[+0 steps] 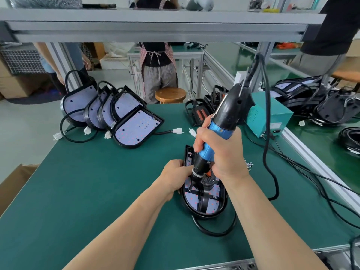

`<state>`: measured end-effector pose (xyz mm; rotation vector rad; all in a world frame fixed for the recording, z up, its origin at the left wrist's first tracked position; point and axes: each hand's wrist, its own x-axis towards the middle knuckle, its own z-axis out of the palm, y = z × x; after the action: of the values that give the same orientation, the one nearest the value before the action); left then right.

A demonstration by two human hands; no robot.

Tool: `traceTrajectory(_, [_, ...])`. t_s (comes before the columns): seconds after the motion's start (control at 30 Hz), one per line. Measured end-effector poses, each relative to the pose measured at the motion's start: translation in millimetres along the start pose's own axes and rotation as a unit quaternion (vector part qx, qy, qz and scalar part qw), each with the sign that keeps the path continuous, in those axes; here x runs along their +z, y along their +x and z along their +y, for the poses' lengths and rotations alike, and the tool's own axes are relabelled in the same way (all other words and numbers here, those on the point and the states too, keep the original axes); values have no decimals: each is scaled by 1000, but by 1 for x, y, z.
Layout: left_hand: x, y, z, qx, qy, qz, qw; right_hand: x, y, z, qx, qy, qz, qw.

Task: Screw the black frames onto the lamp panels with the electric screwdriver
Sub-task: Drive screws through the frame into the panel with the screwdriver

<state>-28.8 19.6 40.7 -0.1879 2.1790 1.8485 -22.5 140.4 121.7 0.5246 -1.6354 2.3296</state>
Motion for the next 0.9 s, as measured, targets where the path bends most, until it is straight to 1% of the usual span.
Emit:
traceTrajectory(0.17, [-1, 0, -1, 9, 15, -2, 1000, -6, -1, -4, 31, 42, 19, 998])
traceTrajectory(0.3, [-2, 0, 1, 12, 15, -12, 1000, -11, -4, -6, 31, 68, 9, 997])
traceTrajectory(0.53, [-2, -4, 4, -2, 26, -17, 1000, -15, 1, -2, 36, 96, 26, 994])
traceTrajectory(0.6, [-3, -4, 5, -5, 20, -21, 1000, -19, 3, -1, 47, 115, 9, 992])
traceTrajectory(0.73, [-2, -5, 5, -5, 26, -25, 999, -24, 7, 0, 67, 155, -57, 984])
traceTrajectory(0.83, [-3, -5, 6, -11, 32, -37, 999, -24, 10, 2, 74, 171, -71, 980])
traceTrajectory(0.9, [-4, -5, 7, -15, 33, -36, 999, -25, 11, 3, 73, 178, -65, 979])
